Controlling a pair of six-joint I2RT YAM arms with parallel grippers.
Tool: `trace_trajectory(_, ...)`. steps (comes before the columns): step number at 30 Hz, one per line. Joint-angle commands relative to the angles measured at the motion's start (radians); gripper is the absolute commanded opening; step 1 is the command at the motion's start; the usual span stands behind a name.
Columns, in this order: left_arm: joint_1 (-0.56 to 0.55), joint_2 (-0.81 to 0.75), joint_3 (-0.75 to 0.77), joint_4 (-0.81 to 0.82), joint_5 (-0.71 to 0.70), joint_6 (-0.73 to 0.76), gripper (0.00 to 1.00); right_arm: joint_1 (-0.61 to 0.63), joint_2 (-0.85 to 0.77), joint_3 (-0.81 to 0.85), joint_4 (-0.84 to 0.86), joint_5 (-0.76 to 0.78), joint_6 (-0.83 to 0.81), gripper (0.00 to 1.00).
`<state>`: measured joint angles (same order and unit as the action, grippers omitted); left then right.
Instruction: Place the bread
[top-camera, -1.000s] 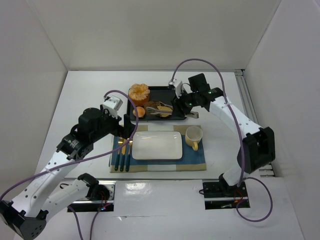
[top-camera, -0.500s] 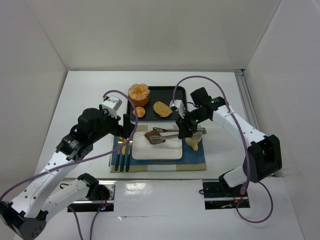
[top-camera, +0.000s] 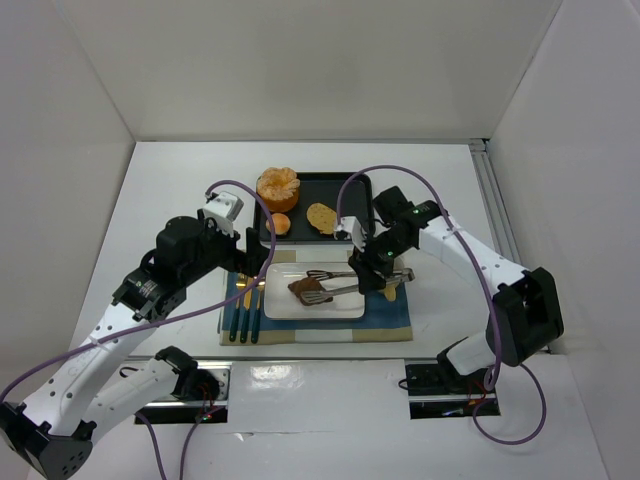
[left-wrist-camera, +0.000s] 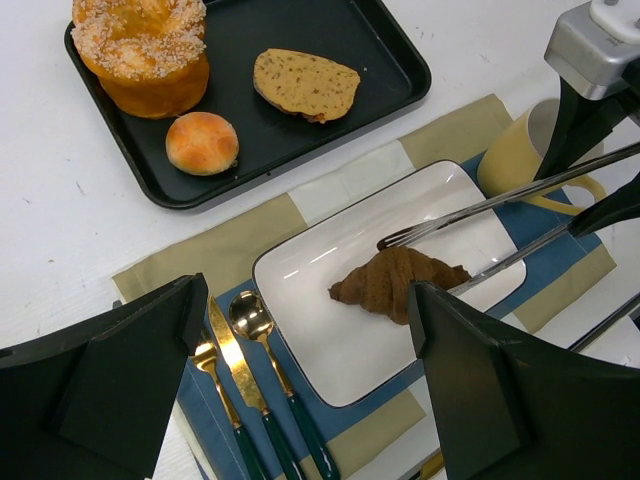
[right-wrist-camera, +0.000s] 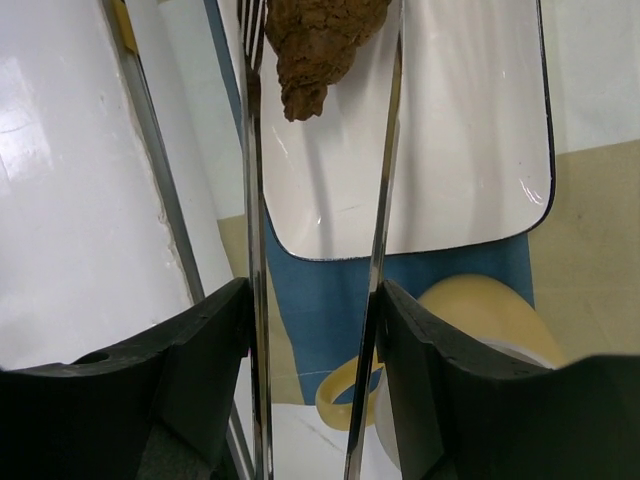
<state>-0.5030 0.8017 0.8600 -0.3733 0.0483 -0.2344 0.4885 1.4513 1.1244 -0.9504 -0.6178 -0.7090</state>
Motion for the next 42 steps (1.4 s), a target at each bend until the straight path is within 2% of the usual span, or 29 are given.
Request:
trace_trajectory(1,-0.003,-0.007,-0.003,0.05,-0.01,0.02,1.0,0.012,-0.038,-0.006,-0.011,0.004,-0.014,0.61)
trace_trajectory(10,-0.003,-0.007,-0.003,0.05,-0.01,0.02,1.0,0.012,-0.091,-0.006,-0.011,0.004,-0.014,0.68)
trace_trajectory(18,-0.003,-0.007,-0.003,0.05,-0.01,0.02,1.0,0.002,-0.131,0.006,-0.011,-0.014,-0.004,0.68)
trace_trajectory(25,-0.003,-0.007,-0.003,0.05,-0.01,0.02,1.0,-0.122,-0.262,0.087,0.05,-0.046,0.034,0.68)
trace_trajectory(30,-0.003,-0.007,-0.003,0.05,-0.01,0.02,1.0,-0.258,-0.341,0.057,0.258,0.084,0.152,0.68)
trace_trajectory(34,-0.003,-0.007,-0.003,0.05,-0.01,0.02,1.0,-0.366,-0.377,-0.081,0.448,0.249,0.319,0.67)
trace_trajectory(39,-0.003,-0.016,-0.003,0.059,-0.01,0.02,1.0,-0.531,-0.339,-0.228,0.66,0.389,0.397,0.67)
trace_trajectory(42,-0.003,-0.016,-0.003,0.059,-0.001,0.02,1.0,-0.562,-0.277,-0.264,0.711,0.458,0.42,0.67)
